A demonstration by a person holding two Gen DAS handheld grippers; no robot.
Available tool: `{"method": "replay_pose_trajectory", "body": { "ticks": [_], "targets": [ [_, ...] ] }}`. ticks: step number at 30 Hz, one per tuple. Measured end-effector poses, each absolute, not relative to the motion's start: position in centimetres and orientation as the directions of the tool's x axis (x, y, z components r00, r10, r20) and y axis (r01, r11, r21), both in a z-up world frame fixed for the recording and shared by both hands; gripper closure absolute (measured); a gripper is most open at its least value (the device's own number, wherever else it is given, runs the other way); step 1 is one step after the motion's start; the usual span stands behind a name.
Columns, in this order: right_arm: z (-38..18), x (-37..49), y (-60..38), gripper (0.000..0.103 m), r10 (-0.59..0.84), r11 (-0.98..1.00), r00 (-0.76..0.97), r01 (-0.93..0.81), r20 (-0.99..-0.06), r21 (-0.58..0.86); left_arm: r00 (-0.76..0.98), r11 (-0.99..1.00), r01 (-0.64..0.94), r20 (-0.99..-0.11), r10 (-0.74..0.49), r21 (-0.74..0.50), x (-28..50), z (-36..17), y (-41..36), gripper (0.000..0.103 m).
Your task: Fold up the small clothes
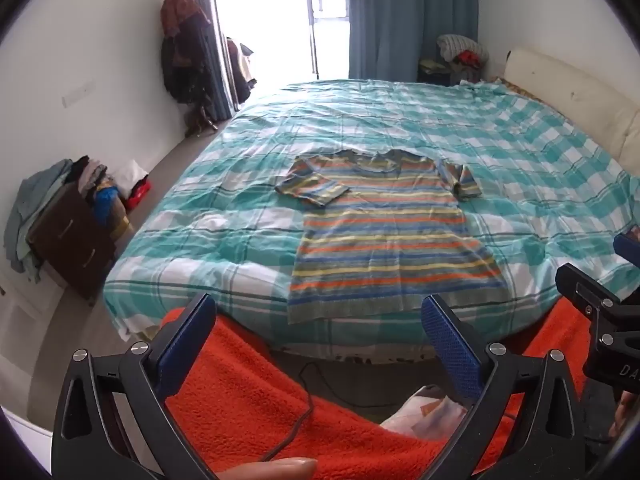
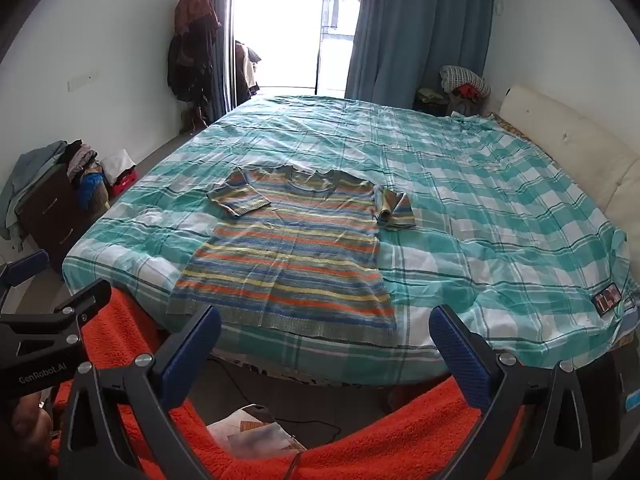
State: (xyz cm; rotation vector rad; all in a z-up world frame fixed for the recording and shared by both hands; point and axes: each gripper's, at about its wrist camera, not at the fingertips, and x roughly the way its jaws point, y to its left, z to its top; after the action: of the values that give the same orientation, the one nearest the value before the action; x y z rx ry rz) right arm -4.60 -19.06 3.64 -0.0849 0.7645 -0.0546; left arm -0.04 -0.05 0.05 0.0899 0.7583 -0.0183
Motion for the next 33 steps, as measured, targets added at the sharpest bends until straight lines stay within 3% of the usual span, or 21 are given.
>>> {"method": "replay_pose_trajectory", "body": {
  "ticks": [20,33],
  "targets": [
    [5.7,-8.3,-18.3,0.0,-0.087,0.994,0.773,0.024,-0.629,-0.108,0.771,0.995,0.071,-0.636,-0.015,0.064,-3.8,2.0,-0.2,0.001],
    [5.1,-8.8,-17.7,0.0,-0.085,0.99,0.761,-0.008,-0.643,-0.141,0.767,0.997,0.071,-0.641,-0.028,0.042,-4.2,1.5,0.1,0.001]
  ]
}}
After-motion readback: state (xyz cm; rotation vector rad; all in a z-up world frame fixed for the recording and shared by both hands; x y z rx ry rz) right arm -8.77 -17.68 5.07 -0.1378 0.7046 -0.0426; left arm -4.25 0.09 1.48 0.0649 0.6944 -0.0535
